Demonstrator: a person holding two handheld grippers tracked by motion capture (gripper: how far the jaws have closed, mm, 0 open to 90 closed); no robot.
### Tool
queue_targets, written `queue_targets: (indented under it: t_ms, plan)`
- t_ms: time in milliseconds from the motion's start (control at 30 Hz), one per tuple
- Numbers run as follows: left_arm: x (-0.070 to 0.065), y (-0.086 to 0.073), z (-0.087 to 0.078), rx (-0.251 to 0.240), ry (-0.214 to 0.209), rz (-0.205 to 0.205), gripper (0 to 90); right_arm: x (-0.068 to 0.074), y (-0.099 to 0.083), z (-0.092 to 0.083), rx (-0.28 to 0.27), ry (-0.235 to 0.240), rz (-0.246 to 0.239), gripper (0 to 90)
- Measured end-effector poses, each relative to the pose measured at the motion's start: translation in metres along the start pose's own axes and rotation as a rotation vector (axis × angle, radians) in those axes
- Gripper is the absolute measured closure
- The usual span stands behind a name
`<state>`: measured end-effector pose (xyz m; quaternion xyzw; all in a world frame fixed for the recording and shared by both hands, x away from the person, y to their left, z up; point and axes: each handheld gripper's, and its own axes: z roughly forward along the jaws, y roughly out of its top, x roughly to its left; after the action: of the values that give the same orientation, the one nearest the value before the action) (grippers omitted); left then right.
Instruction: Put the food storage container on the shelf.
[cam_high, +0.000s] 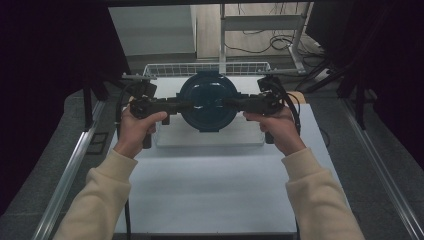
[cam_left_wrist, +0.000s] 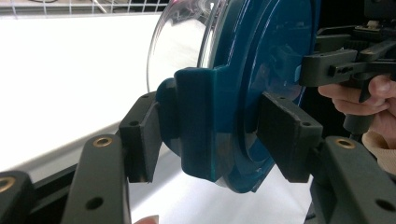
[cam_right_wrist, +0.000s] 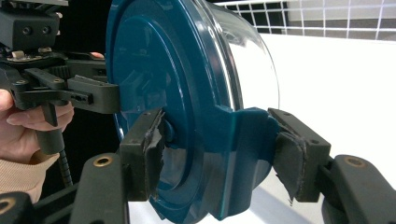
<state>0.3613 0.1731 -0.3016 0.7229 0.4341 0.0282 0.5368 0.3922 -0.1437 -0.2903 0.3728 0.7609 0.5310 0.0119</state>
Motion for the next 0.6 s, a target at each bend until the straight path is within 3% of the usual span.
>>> queue_targets:
  t_ms: [233, 367, 600]
  plan:
    - [0.011, 0.021, 0.003, 0.006, -0.002, -0.006, 42.0, -0.008, 0.022, 0.006, 0.008, -0.002, 0.015, 38.9]
    - [0.016, 0.025, 0.006, 0.007, -0.002, -0.016, 42.0, -0.014, 0.029, 0.011, 0.016, 0.001, 0.029, 38.9]
    - [0.035, 0.028, 0.021, 0.029, -0.015, -0.076, 41.8, -0.029, 0.034, 0.023, 0.046, -0.007, 0.063, 38.9]
